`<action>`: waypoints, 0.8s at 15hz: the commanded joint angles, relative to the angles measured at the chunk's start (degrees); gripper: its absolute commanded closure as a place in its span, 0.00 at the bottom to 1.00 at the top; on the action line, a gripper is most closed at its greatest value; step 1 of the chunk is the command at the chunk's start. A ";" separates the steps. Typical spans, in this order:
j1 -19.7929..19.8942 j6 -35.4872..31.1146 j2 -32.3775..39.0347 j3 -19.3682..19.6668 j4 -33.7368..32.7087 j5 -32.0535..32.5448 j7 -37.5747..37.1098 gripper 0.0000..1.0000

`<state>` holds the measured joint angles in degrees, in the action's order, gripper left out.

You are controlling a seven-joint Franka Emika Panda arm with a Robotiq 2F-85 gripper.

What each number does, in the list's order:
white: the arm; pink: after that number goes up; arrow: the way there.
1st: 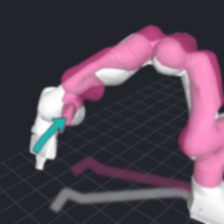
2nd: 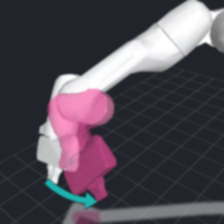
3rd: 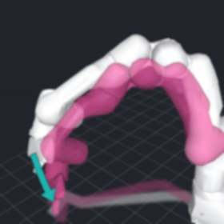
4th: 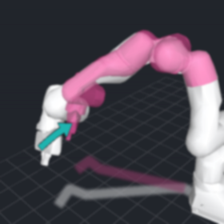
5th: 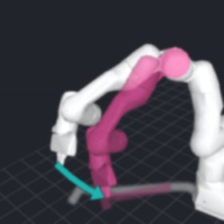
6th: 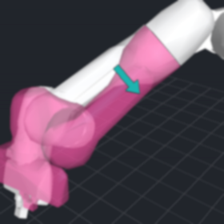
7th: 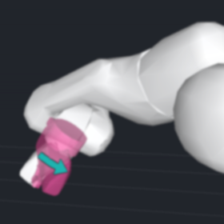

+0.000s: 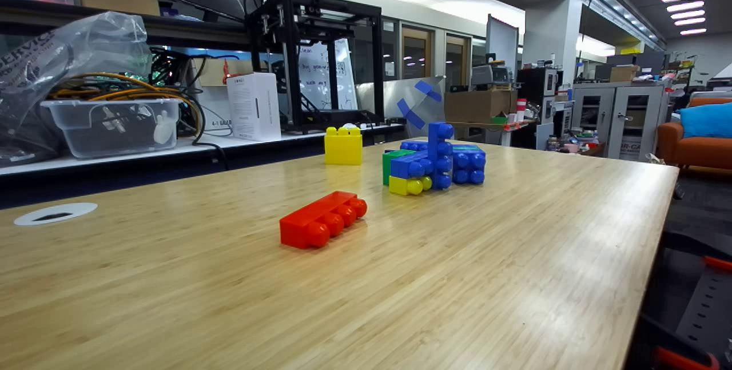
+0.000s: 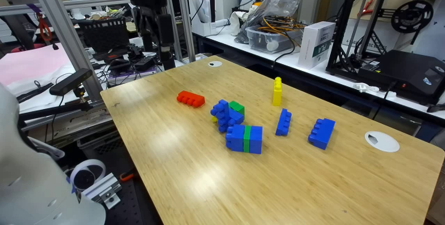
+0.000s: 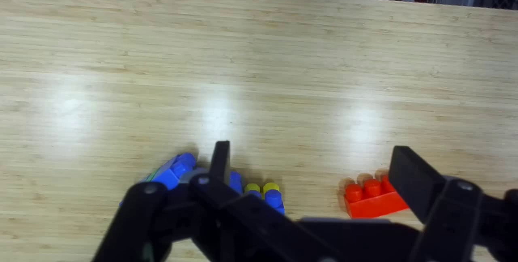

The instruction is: Put the stack of blocks upright

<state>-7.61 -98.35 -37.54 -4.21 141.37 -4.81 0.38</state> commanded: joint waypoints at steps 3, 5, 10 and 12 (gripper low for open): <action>-0.29 -4.37 4.61 0.94 -0.44 -2.39 3.38 0.00; -0.64 -8.37 8.60 0.70 -1.14 -6.17 1.71 0.00; -2.25 -15.35 17.25 -0.53 -3.31 -12.71 4.15 0.00; -3.61 -14.39 19.64 -1.07 -4.65 -10.14 10.30 0.00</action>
<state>-10.18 -113.13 -20.89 -4.71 138.85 -16.38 4.63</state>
